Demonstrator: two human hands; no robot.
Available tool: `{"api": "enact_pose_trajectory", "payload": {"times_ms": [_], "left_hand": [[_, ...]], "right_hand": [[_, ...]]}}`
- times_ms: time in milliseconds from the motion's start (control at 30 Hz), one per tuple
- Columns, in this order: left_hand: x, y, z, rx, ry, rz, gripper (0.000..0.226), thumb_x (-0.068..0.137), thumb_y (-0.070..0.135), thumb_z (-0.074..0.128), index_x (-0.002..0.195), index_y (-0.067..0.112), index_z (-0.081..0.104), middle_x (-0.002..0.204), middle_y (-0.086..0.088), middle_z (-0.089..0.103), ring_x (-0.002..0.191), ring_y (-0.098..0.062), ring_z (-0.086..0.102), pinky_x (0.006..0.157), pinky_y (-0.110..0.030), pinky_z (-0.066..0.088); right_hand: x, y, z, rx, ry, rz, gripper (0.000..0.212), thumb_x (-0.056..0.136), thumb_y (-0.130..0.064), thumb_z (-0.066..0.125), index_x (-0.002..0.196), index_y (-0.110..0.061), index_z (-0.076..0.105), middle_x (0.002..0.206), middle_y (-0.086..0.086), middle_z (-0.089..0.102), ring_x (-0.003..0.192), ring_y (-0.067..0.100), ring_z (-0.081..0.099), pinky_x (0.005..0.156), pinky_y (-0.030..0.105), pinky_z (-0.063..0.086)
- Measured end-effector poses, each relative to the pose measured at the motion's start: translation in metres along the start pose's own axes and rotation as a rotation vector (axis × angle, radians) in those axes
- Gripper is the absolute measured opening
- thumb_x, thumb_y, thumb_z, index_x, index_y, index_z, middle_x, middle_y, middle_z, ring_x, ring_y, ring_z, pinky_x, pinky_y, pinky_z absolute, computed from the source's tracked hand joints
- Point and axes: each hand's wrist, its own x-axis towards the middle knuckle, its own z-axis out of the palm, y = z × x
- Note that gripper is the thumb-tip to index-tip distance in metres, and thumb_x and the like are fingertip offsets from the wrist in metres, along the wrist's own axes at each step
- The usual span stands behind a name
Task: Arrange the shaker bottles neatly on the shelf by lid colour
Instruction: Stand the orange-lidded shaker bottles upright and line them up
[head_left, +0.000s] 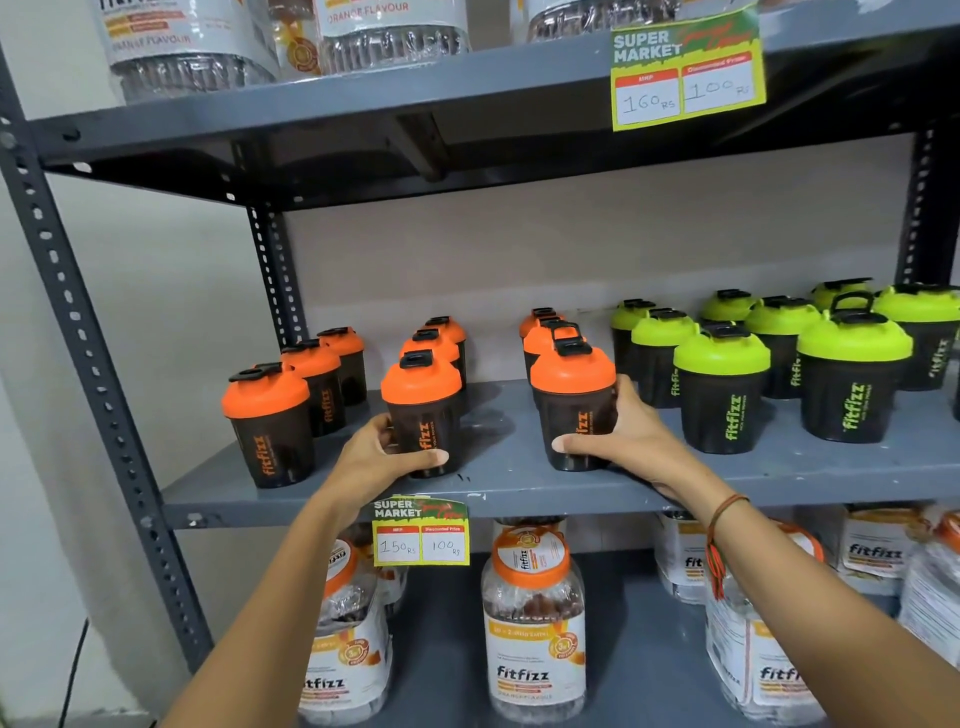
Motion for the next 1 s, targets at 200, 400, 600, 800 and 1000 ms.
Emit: {"api": "enact_pose_trajectory", "payload": {"times_ms": [200, 400, 600, 800, 1000], "left_hand": [[0.002, -0.002, -0.003, -0.019, -0.003, 0.005, 0.101, 0.04, 0.054, 0.091, 0.128, 0.023, 0.053, 0.124, 0.003, 0.066, 0.113, -0.016, 0.063, 0.105, -0.045, 0.046], [0.006, -0.004, -0.004, -0.008, -0.022, 0.003, 0.099, 0.04, 0.052, 0.092, 0.127, 0.024, 0.054, 0.123, 0.003, 0.067, 0.112, -0.015, 0.064, 0.105, -0.044, 0.046], [-0.003, 0.0, -0.003, -0.015, -0.017, 0.023, 0.101, 0.048, 0.046, 0.093, 0.135, 0.023, 0.046, 0.133, 0.003, 0.059, 0.118, -0.017, 0.058, 0.104, -0.041, 0.045], [-0.038, 0.026, 0.015, -0.531, 0.743, 0.245, 0.047, 0.068, 0.038, 0.084, 0.108, 0.021, 0.066, 0.103, -0.004, 0.075, 0.078, 0.005, 0.069, 0.071, -0.012, 0.054], [-0.078, 0.083, 0.094, -0.454, 0.683, 0.616, 0.02, 0.079, 0.041, 0.077, 0.086, 0.022, 0.073, 0.073, 0.015, 0.072, 0.069, -0.005, 0.069, 0.067, -0.02, 0.055]], "right_hand": [[-0.003, -0.002, -0.001, -0.003, -0.008, -0.028, 0.098, 0.058, -0.05, 0.091, 0.135, -0.022, 0.038, 0.135, 0.003, 0.057, 0.123, 0.022, 0.055, 0.103, 0.049, 0.048], [0.0, 0.001, 0.0, -0.001, -0.018, -0.034, 0.1, 0.057, -0.052, 0.091, 0.135, -0.025, 0.036, 0.138, 0.002, 0.055, 0.126, 0.023, 0.053, 0.104, 0.048, 0.047], [-0.001, 0.003, -0.002, 0.041, -0.044, -0.043, 0.115, 0.054, -0.054, 0.092, 0.145, -0.031, 0.025, 0.131, -0.009, 0.052, 0.124, 0.015, 0.052, 0.104, 0.04, 0.045], [-0.027, 0.005, -0.015, 0.119, 0.133, -0.042, 0.109, 0.065, -0.05, 0.088, 0.152, -0.032, 0.026, 0.139, -0.008, 0.041, 0.125, 0.012, 0.048, 0.093, 0.02, 0.043], [-0.069, -0.005, -0.062, -0.035, 0.551, -0.269, 0.049, 0.082, -0.034, 0.077, 0.127, -0.023, 0.058, 0.112, -0.004, 0.06, 0.098, 0.014, 0.062, 0.069, 0.025, 0.055]]}}
